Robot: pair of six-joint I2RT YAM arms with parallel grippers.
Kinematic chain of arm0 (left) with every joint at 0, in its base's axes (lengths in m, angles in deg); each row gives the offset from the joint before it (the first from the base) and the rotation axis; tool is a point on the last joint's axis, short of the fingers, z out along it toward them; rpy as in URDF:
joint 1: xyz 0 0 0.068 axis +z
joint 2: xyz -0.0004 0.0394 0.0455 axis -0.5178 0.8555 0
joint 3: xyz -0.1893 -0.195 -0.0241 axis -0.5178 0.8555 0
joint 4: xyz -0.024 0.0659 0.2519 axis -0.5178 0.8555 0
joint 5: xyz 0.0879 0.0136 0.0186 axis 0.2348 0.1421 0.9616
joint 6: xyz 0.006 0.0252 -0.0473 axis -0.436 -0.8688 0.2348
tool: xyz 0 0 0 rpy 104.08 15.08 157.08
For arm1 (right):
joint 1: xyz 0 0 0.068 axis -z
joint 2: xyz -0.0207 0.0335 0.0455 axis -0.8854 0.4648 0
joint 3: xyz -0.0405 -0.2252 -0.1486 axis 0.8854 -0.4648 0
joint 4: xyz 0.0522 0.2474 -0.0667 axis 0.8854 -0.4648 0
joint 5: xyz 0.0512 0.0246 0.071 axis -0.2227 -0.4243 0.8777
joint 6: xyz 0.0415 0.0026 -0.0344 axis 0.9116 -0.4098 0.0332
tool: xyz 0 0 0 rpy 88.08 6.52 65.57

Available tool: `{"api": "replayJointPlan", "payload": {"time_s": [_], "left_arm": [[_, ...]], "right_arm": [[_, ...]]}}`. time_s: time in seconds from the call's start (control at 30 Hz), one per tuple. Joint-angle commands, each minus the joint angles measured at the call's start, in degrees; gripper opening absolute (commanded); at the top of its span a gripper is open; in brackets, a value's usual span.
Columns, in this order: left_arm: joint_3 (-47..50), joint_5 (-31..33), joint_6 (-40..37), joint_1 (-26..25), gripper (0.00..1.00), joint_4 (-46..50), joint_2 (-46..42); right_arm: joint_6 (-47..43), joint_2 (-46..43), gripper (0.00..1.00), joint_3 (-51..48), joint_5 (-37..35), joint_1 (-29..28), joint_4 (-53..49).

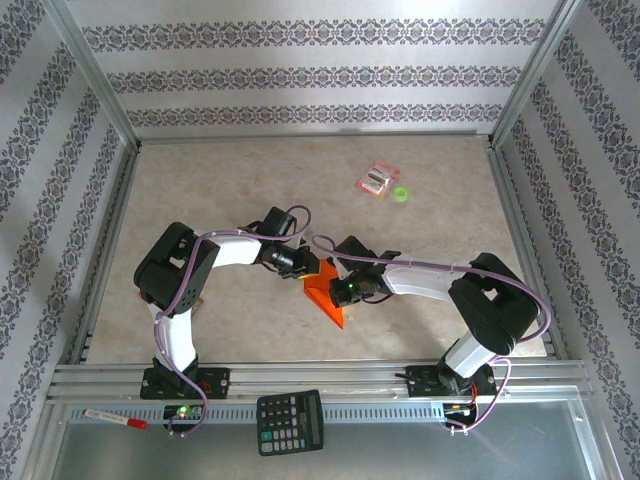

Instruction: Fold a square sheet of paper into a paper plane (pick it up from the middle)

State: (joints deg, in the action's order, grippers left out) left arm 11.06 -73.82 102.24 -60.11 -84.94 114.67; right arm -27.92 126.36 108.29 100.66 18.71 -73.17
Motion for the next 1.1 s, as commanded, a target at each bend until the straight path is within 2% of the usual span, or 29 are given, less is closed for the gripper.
{"api": "replayJointPlan", "payload": {"time_s": [0.0,1.07], "left_arm": [[0.36,2.76,-1.80,-0.43,0.17,4.74,0.74],[0.17,3.37,-2.42,-0.43,0.16,5.79,-0.14]], "right_arm": [[-0.88,0.72,0.03,1.73,-0.14,0.35,-0.46],[-0.42,0.55,0.03,-0.83,-1.35,0.40,-0.64]]}}
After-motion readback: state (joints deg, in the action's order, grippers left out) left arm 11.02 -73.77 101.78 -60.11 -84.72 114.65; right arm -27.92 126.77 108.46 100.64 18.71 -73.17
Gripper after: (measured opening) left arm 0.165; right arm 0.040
